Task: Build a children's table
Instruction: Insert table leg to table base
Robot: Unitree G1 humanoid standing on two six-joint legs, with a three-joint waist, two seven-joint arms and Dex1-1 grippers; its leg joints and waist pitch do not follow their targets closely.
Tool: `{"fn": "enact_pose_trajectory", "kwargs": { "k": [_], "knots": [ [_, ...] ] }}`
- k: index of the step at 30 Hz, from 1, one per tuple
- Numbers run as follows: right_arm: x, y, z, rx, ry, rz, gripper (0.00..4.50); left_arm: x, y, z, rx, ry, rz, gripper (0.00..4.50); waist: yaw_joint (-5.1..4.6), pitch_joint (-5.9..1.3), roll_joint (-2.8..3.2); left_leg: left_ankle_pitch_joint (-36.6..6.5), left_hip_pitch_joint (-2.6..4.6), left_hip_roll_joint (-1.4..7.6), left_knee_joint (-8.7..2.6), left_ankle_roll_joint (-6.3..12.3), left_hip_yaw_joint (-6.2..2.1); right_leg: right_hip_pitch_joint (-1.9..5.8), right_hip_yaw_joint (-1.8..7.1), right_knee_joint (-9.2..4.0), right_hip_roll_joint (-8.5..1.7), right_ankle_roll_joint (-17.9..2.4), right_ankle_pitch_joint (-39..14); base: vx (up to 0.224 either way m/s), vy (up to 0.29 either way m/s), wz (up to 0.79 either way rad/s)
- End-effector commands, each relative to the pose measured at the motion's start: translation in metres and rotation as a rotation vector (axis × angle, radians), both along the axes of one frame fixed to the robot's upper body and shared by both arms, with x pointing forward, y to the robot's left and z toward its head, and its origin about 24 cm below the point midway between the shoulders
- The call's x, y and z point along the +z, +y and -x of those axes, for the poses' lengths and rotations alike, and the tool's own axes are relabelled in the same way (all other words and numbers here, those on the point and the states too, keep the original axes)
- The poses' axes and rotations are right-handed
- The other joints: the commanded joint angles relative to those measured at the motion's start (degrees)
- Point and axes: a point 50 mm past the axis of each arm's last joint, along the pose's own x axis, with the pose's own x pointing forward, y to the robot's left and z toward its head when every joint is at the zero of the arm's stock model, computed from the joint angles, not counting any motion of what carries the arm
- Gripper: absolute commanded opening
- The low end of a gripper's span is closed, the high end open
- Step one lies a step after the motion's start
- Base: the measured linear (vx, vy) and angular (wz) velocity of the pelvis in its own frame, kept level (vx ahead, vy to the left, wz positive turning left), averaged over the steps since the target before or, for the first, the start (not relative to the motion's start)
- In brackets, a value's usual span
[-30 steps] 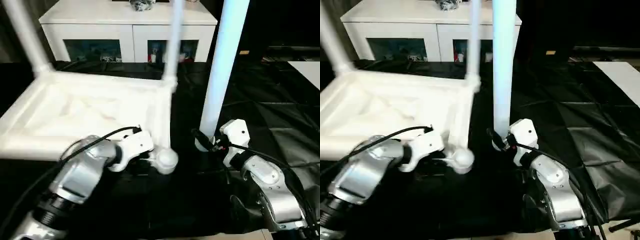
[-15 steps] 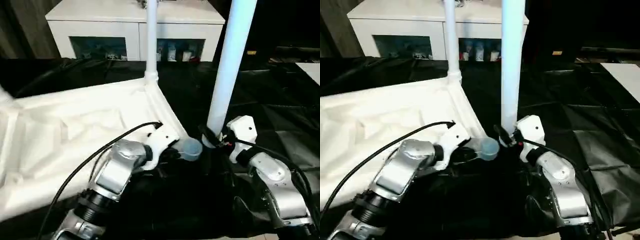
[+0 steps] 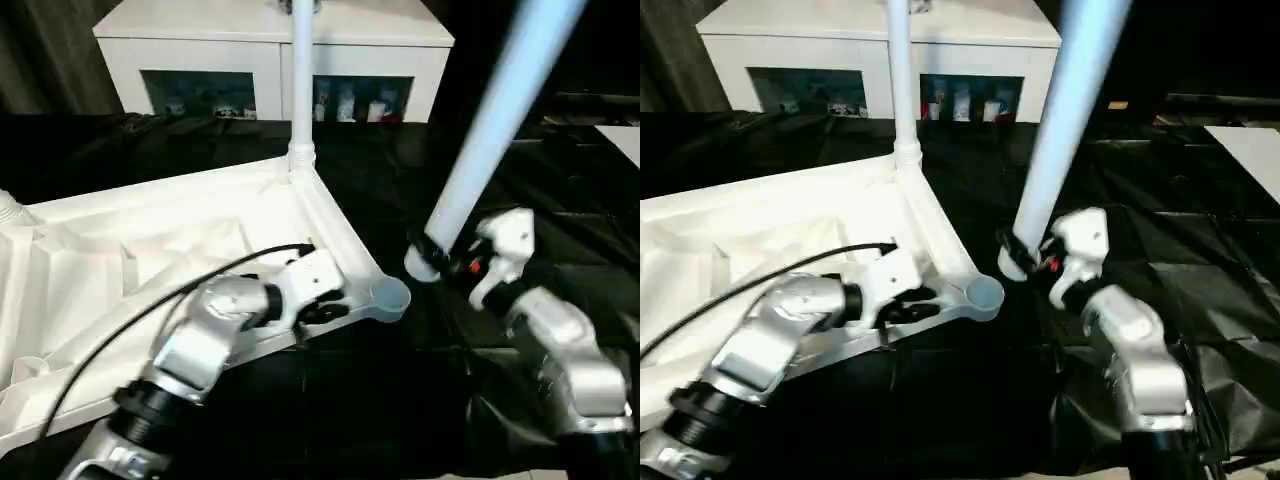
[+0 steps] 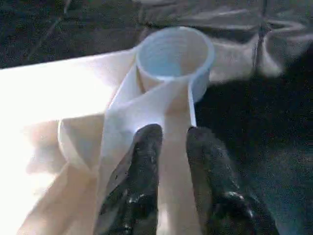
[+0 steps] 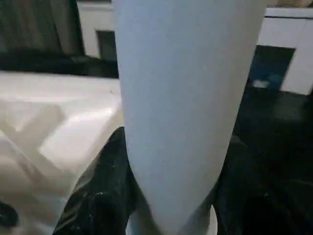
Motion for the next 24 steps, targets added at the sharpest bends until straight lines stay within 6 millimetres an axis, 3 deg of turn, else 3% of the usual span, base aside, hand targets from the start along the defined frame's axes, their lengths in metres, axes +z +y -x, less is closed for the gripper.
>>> {"fn": "enact_pose_trajectory", "kwargs": {
  "k": [1,8,15,16,21,24],
  "knots": [
    [0.009,0.001,-0.002,0.074,0.030,-0.076,1.86,0.001,0.001,0.002,-0.012,0.008,0.003,1.46,0.30,-3.38,-0.52,0.21,0.03,3.31,-3.89,6.97,-1.17,3.07,2.90,-3.29,-4.87,-16.17,6.03,0.000,0.000,0.00],
    [0.012,0.011,0.002,0.290,0.178,-0.154,1.86,-0.012,0.003,0.008,-0.024,0.074,-0.046,1.55,0.54,-3.52,-0.80,1.47,-0.08,3.26,-3.72,6.70,-1.03,3.21,2.90,-3.22,-4.94,-16.22,6.46,0.000,0.000,0.00],
    [0.004,0.012,-0.007,0.280,0.199,-0.065,1.86,-0.022,0.006,0.012,-0.032,0.118,-0.102,1.55,0.66,-3.39,-1.06,0.79,0.02,3.26,-3.72,5.02,-0.88,2.91,2.94,-3.49,-5.12,-15.53,2.68,0.000,0.000,0.00],
    [0.005,0.011,-0.009,0.270,0.199,-0.067,1.86,-0.024,0.008,0.011,-0.016,0.111,-0.114,1.27,0.64,-3.28,-1.11,0.42,0.02,3.25,-3.83,4.69,-0.90,2.91,2.94,-3.57,-5.03,-15.38,2.01,0.000,0.000,0.00],
    [0.010,0.008,-0.011,0.258,0.192,-0.073,1.86,-0.025,0.013,0.008,0.004,0.098,-0.134,0.95,0.79,-3.30,-1.36,0.43,0.03,3.16,-3.81,4.47,-0.86,2.93,3.03,-3.50,-4.97,-14.86,2.35,0.000,0.000,0.00],
    [0.010,0.007,-0.010,0.262,0.193,-0.074,1.86,-0.024,0.015,0.009,-0.001,0.118,-0.120,0.79,0.80,-3.17,-1.40,-1.48,0.05,3.22,-4.00,3.51,-0.91,2.87,3.01,-3.79,-4.97,-14.41,-0.27,0.000,0.000,0.00]
  ]
}}
